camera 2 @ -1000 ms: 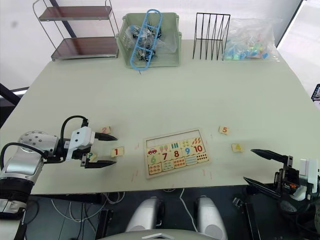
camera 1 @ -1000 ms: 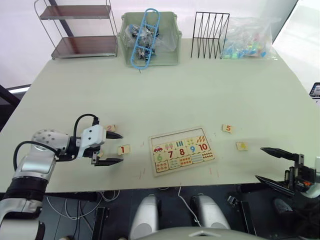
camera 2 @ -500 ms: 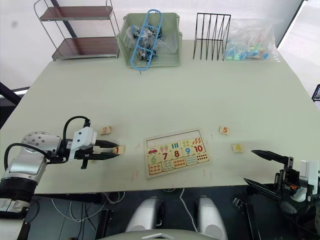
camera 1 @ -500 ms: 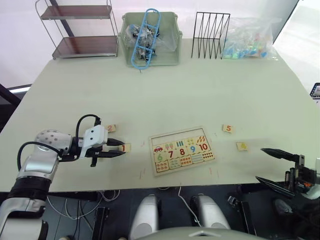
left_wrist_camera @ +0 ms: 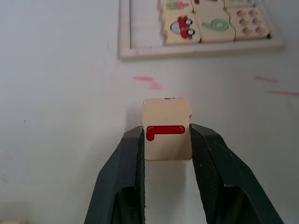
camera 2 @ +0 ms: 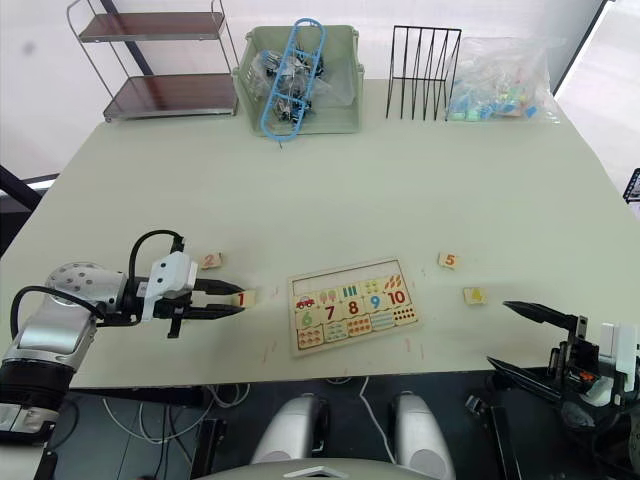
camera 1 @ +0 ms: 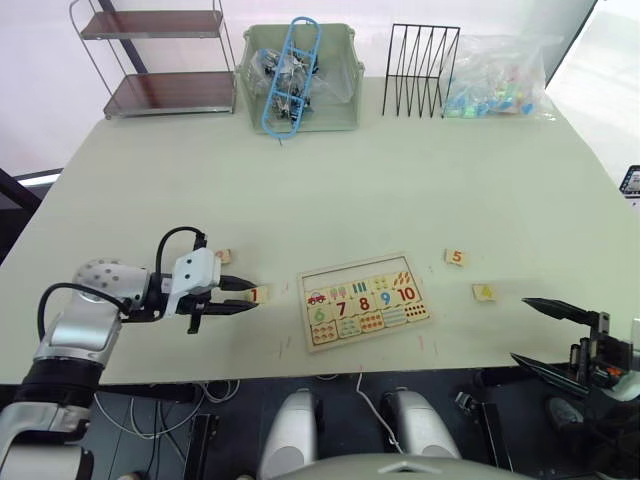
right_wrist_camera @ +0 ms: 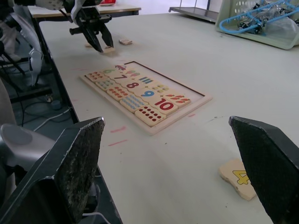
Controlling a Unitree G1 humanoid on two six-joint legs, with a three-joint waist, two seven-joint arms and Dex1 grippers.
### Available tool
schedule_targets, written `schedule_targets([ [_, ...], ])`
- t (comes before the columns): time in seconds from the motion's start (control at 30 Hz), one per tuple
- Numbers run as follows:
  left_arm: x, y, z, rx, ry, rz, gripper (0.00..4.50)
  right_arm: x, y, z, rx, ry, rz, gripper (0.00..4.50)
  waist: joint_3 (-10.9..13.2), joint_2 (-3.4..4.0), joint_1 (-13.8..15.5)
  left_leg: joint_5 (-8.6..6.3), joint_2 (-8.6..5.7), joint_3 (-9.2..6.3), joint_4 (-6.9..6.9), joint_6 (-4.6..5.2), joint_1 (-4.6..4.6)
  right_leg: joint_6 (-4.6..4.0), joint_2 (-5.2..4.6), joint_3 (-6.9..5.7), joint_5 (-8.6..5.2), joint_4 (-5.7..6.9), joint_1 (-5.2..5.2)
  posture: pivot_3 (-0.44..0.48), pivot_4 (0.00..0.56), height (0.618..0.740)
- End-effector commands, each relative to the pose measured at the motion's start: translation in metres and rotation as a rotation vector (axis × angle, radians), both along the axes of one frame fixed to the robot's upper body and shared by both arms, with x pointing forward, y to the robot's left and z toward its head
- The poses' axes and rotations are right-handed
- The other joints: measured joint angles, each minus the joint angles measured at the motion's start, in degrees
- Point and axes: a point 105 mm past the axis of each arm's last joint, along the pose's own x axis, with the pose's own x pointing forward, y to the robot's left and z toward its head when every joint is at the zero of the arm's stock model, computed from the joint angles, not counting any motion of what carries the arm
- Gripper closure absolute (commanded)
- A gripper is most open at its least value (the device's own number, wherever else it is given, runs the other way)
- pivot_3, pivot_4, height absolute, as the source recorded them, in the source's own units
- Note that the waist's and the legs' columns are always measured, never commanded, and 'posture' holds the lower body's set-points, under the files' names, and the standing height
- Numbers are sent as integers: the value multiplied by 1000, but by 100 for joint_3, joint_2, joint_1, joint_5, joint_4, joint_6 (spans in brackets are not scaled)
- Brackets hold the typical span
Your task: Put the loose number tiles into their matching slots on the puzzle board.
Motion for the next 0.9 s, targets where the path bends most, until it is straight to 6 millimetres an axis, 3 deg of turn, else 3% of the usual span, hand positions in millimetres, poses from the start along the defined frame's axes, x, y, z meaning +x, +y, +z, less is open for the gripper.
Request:
schedule_targets([
  [0.03, -2, -9, 26, -55, 23, 6, 3580, -1, -3, 10, -4, -46, -13, 0, 0, 0, -1, 0, 0, 0, 0, 0, 0, 0, 0, 0, 0, 0, 0, 0, 150, 740],
  [0.23, -5, -38, 53, -123, 97, 10, 3580, 1, 6, 15, 6, -65, -3, 0, 1, 0, -2, 0, 0, -5, 0, 0, -1, 1, 2, -2, -1, 1, 0, 0, 150, 740],
  [0.4, 6, -51, 67, -105, 30, 19, 3580, 4, 17, 21, 25, -87, 3, 0, 1, -1, -2, 0, -1, -7, 1, 0, -1, 1, 4, -1, -1, 2, 0, 0, 150, 740],
  [0.67, 14, -73, 77, -32, -57, 9, 3580, 7, 28, 32, 74, -123, -30, 0, 1, -2, -2, 0, -2, -10, 1, 0, -3, 1, 6, -1, 0, 1, 1, 0, 150, 740],
  [0.9, 16, -84, 83, 32, -31, 5, 3580, 10, 36, 35, 90, -144, -25, 0, 1, -2, -3, 0, -3, -13, 2, -1, -4, 1, 7, -2, -1, 1, 1, 0, 150, 740],
])
